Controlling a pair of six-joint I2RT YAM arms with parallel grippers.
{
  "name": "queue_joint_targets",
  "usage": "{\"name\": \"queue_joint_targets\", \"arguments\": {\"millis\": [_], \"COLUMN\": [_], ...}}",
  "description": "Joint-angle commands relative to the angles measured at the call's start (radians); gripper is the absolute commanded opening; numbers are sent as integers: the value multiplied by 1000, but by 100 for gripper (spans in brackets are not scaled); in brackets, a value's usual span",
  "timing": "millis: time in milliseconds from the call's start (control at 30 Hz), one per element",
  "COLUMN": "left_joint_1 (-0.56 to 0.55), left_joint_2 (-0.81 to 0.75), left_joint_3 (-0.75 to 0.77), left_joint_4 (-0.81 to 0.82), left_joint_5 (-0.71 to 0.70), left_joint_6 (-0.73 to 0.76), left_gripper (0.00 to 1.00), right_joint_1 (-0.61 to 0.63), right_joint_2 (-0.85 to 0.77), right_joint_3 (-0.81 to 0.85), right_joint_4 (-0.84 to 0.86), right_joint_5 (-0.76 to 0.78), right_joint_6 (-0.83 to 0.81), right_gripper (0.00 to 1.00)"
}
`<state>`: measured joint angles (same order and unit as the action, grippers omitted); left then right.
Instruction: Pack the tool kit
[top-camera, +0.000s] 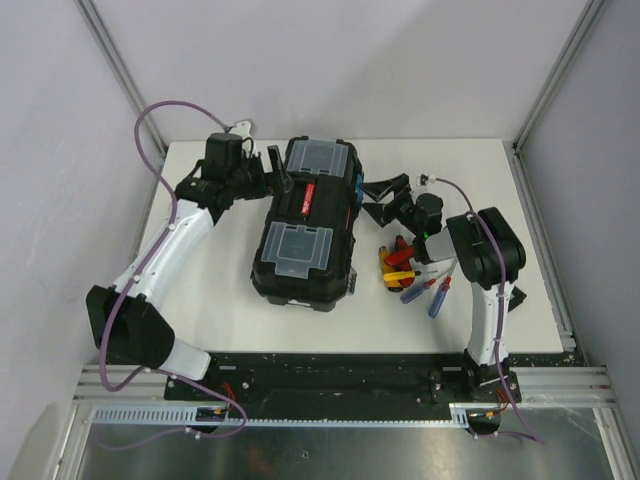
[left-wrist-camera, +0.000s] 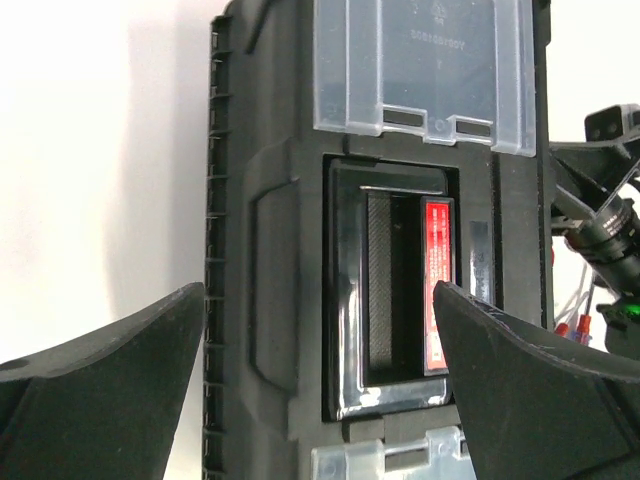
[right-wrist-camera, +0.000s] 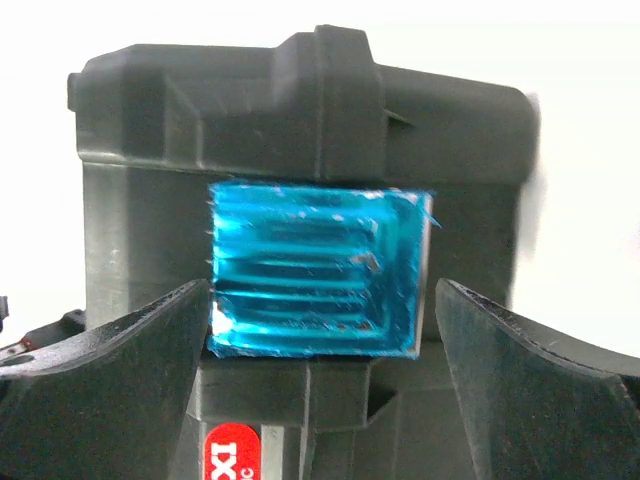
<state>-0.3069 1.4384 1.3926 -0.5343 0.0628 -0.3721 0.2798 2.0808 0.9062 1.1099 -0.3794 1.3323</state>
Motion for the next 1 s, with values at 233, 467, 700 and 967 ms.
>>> {"name": "queue_joint_targets", "arguments": {"millis": [233, 467, 700, 967], "left_joint_1": [3, 3, 3, -9], "left_joint_2": [108, 144, 137, 141], "left_joint_3": [41, 0, -65, -119], "left_joint_4": [94, 97, 95, 77], "left_joint_5": [90, 71, 49, -6], "left_joint_6": [-4, -3, 18, 40], "left_gripper": [99, 99, 99, 100], "right_joint_1": [35, 48, 58, 75], "right_joint_2": [127, 146, 140, 57], "right_joint_3": [129, 179, 208, 208], "right_joint_4": [368, 353, 260, 31], "right_joint_5": [-132, -152, -169, -130], "right_joint_6": [112, 88, 47, -69], "right_gripper": [99, 97, 68, 45]}}
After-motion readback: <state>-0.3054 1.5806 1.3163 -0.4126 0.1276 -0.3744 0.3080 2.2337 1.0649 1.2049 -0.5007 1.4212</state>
